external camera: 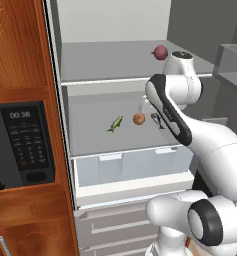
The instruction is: Place one onion and one fish in each tupperware on the nearby counter, to pack two identical lunches.
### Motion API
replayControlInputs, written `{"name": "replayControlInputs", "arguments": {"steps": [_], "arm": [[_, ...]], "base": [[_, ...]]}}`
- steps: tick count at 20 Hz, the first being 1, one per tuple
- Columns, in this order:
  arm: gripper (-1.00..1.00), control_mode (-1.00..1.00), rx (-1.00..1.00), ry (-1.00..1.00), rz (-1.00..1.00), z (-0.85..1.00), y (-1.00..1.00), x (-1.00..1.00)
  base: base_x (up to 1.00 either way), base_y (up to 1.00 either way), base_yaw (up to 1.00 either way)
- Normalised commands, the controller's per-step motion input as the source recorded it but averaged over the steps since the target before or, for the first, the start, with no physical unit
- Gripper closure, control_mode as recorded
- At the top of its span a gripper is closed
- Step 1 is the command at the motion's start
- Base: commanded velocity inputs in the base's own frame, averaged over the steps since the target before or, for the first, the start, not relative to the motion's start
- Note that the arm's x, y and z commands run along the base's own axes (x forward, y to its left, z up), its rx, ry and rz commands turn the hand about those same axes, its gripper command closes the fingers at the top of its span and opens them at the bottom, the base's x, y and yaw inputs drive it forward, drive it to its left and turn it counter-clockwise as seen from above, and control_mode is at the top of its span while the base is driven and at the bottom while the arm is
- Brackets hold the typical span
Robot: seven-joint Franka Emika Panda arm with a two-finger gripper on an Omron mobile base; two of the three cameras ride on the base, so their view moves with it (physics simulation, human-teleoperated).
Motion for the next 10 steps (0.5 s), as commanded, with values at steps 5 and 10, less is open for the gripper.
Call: {"name": "replayControlInputs", "arguments": {"steps": [5,10], "arm": [[-1.0,-1.0,-0.02,-0.16,0.0,0.12,0.03,-0.08],[-1.0,-1.0,-0.09,-0.35,-0.05,0.34,-0.03,-0.28]], "base": [[0.0,0.0,0.0],[0.0,0.0,0.0]]}}
